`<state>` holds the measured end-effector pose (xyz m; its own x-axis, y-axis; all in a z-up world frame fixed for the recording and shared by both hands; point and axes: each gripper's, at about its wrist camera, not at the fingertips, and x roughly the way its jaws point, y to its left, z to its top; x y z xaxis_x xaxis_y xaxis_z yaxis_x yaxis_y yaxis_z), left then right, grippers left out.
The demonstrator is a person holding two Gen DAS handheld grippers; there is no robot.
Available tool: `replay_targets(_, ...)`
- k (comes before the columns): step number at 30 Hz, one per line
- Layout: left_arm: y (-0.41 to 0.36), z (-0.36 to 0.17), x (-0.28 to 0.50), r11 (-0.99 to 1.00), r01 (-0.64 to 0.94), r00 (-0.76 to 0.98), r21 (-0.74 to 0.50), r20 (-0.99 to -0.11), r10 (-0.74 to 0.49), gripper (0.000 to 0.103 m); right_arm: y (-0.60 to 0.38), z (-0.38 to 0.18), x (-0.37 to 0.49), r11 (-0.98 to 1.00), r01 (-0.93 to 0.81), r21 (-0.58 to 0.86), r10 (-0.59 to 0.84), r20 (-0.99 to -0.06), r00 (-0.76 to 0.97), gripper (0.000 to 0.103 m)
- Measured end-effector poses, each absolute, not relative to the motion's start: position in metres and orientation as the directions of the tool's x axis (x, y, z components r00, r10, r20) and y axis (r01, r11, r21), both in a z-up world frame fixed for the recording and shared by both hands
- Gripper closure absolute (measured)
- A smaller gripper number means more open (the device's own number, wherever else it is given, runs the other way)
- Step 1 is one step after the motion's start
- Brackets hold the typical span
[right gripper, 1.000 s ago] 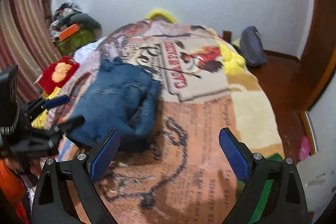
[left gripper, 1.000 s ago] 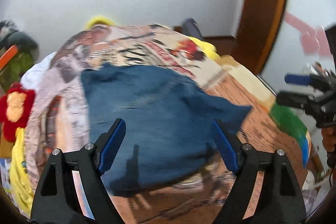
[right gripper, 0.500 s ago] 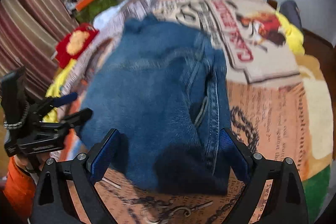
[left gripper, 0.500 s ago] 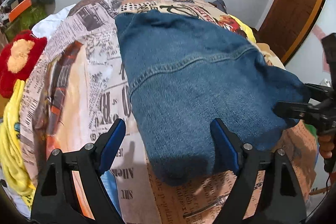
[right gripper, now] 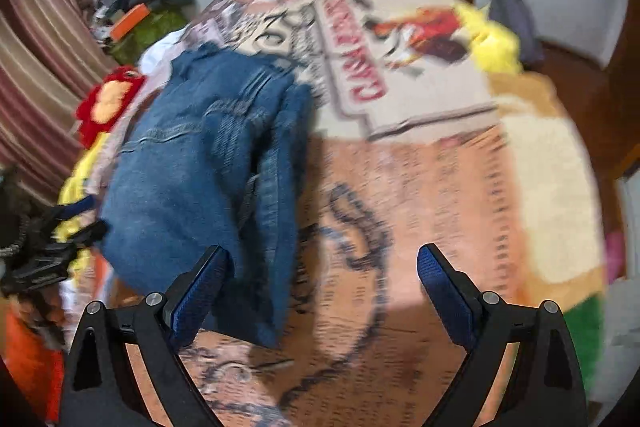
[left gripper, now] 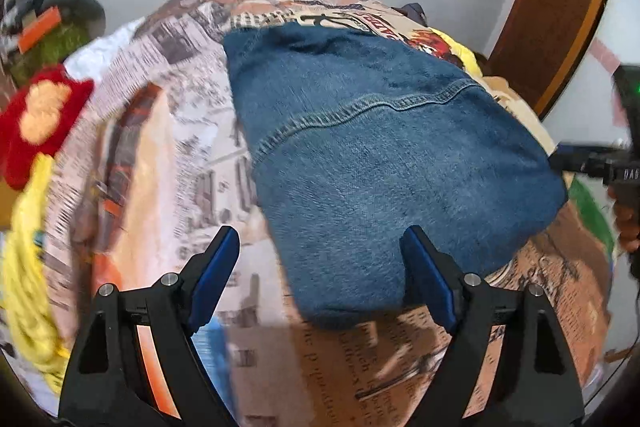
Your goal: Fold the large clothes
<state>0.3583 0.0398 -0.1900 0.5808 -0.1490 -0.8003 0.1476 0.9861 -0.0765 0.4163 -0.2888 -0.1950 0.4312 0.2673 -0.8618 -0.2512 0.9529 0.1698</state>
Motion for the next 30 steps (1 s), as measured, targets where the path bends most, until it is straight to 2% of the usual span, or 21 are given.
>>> replay_targets(3,0.045,-0.176,0.36,0.989,0.148,0.612,-0.002,-0.785,-0.093,0.019,-0.29,-0.177,0.415,0.96,-0.265,0.091,0.215,-0.844,0.491,0.009)
replay_targets(8,0.061,-0.155,0.383,0.994,0.112,0.653,0.013,-0.754,-0.064,0.019,-0.281,-0.153,0.429,0.938,-0.299,0.174,0.309,-0.81,0.499,0.009)
replay_targets(14,0.066,-0.154,0.431,0.994,0.096,0.648,-0.047,-0.756,-0.099,0.017,-0.245,-0.151,0.471,0.897,-0.335,0.289,0.42,-0.793,0.442,0.009)
replay_targets(25,0.044,-0.202,0.505,0.99,0.138,0.59,-0.02,-0.801,-0.099,0.016,-0.198,-0.21,0.546,0.871,-0.36,0.334,0.438,-0.861,0.26,0.009)
replay_targets(28,0.043,-0.207,0.517,0.991,0.137,0.609,-0.001,-0.789,-0.085,0.008,-0.198,-0.232,0.563,0.877,-0.341,0.339,0.422,-0.882,0.209,0.009)
replay_targets(30,0.041,-0.21,0.526,0.991,0.131,0.625,0.033,-0.779,-0.057,0.006,-0.204,-0.243,0.573,0.873,-0.329,0.361,0.434,-0.882,0.184,0.009)
